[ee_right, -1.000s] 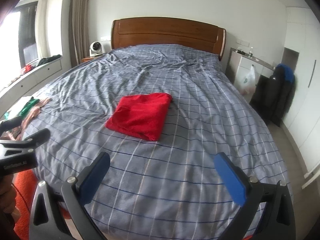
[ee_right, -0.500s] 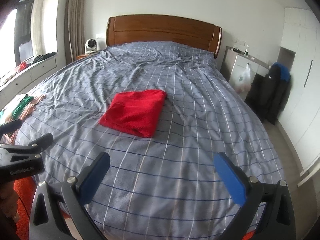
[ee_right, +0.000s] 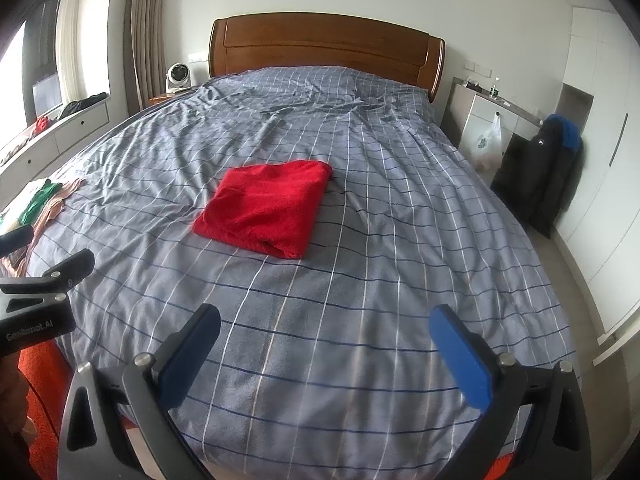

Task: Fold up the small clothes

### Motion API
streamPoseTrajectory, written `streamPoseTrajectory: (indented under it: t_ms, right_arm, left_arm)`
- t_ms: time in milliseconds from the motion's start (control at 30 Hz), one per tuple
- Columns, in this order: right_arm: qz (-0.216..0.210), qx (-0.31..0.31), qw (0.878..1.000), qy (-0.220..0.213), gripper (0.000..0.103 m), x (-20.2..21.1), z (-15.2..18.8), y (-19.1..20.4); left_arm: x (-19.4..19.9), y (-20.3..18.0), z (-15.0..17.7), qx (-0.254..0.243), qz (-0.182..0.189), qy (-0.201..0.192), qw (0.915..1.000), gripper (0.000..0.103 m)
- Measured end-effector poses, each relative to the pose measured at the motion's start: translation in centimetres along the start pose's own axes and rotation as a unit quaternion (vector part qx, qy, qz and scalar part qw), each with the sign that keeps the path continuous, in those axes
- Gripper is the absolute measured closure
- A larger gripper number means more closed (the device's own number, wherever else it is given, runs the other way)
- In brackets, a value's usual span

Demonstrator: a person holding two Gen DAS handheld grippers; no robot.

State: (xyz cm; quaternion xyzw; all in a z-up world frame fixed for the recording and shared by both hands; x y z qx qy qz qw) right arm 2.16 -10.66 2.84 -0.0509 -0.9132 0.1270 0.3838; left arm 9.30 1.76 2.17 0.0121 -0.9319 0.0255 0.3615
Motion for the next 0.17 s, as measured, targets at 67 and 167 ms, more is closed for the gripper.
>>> streamPoseTrajectory:
  t_ms: [67, 167]
  right_arm:
    - [0.0, -0.001, 1.0, 0.002, 0.0, -0.17, 0.02, -0.09]
    - [0.0, -0.004, 1.0, 0.003, 0.0, -0.33, 0.08, -0.27]
  left_arm:
    - [0.06, 0.01, -0.06, 0.0, -0.001, -0.006, 1.0, 0.0]
    - [0.14, -0.19, -0.1, -0.003, -0.001, -0.01, 0.9999, 0.0]
Point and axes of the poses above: each gripper's, at about its wrist camera, not at the fingertips, and x roughly against the way its jaws point, y to its left, z to its underside, the point moved 2 cm from there along -x, roughly the way its jaws point, and after that the axes turned 14 degrees about x, right-handed, at the moved point
